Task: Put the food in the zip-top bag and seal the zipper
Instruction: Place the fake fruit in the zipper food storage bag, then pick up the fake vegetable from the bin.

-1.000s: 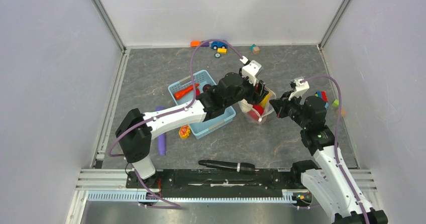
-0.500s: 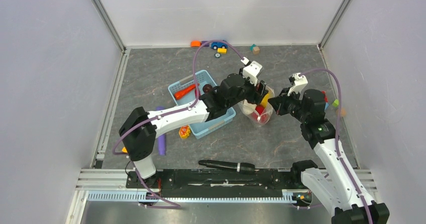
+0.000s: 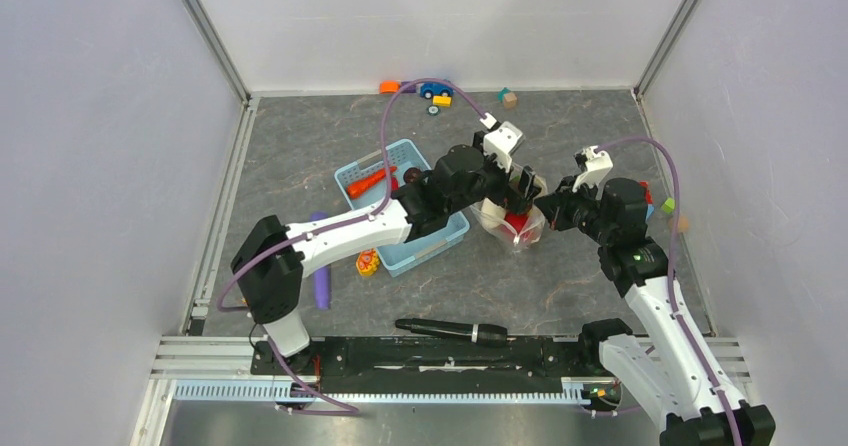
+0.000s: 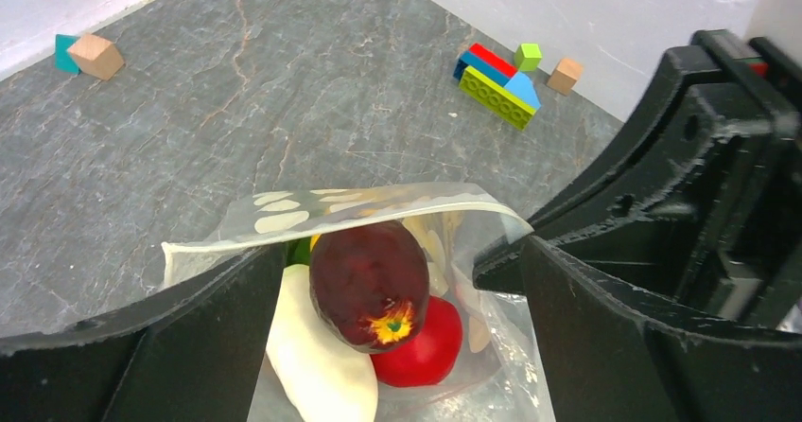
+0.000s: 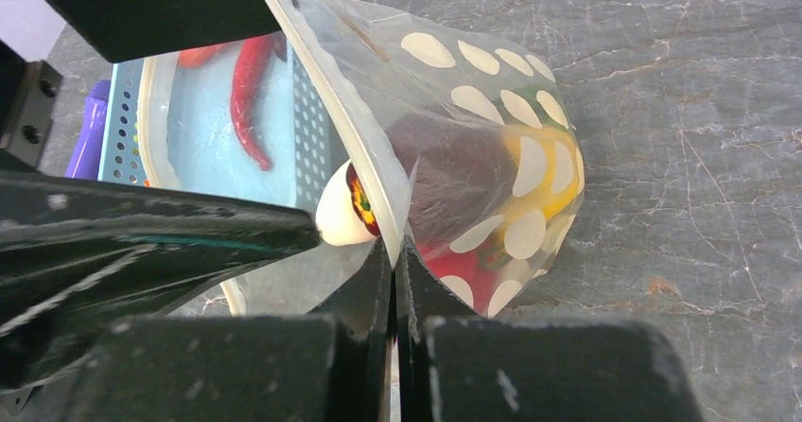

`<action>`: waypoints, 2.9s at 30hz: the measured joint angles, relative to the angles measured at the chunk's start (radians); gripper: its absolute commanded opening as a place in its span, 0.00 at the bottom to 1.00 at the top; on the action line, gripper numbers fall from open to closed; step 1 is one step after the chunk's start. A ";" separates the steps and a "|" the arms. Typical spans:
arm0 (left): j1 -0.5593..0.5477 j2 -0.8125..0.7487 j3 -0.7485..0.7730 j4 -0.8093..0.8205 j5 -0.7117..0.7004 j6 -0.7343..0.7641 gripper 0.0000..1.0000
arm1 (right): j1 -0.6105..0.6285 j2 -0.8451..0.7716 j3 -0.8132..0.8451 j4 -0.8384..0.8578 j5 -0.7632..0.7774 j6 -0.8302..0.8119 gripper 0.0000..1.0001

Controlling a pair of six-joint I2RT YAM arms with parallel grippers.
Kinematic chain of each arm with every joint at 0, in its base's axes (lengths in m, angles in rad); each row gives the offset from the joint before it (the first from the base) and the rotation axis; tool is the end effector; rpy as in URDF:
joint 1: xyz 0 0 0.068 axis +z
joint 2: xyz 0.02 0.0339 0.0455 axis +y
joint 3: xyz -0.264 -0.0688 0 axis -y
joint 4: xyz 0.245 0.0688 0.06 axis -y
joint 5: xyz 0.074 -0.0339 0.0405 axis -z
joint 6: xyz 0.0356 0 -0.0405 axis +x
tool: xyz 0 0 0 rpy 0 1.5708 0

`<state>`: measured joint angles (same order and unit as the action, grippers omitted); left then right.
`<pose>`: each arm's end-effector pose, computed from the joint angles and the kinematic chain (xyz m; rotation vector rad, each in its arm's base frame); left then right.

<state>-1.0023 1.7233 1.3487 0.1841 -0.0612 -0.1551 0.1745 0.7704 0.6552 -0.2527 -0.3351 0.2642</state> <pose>0.2267 -0.3508 0.3199 0.7092 1.6853 -0.7785 0.1765 0.0430 0.2901 -0.1389 1.9619 0.6142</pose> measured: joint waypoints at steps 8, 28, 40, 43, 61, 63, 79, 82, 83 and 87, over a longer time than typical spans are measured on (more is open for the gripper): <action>-0.001 -0.133 -0.072 -0.014 0.047 0.000 1.00 | 0.000 -0.004 0.000 -0.005 0.013 -0.003 0.00; 0.158 -0.439 -0.342 -0.208 -0.286 -0.171 1.00 | 0.000 -0.026 0.000 -0.018 0.086 -0.033 0.00; 0.387 -0.389 -0.342 -0.422 -0.250 -0.327 0.94 | 0.000 -0.030 0.000 -0.020 0.111 -0.035 0.00; 0.411 -0.327 -0.338 -0.451 -0.239 -0.339 0.87 | 0.000 -0.030 0.000 -0.023 0.116 -0.038 0.00; 0.542 0.127 -0.119 -0.531 -0.106 -0.372 0.61 | 0.000 -0.031 0.000 -0.035 0.143 -0.053 0.00; 0.542 0.134 -0.117 -0.542 -0.121 -0.372 0.59 | 0.000 -0.032 0.000 -0.036 0.147 -0.054 0.00; 0.542 0.208 -0.082 -0.557 -0.145 -0.372 0.16 | 0.000 -0.032 0.000 -0.042 0.154 -0.057 0.00; 0.542 0.208 -0.081 -0.557 -0.146 -0.372 0.02 | 0.000 -0.032 0.000 -0.042 0.154 -0.057 0.00; 0.542 0.208 -0.081 -0.557 -0.146 -0.372 0.02 | 0.000 -0.032 0.000 -0.042 0.154 -0.057 0.00; 0.542 0.204 -0.082 -0.557 -0.148 -0.372 0.02 | 0.000 -0.045 -0.001 -0.045 0.160 -0.057 0.00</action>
<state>-0.4603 1.9270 1.2667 -0.3725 -0.2089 -0.5274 0.1745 0.7258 0.6544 -0.2974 -0.1753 0.2073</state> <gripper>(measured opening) 0.361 0.010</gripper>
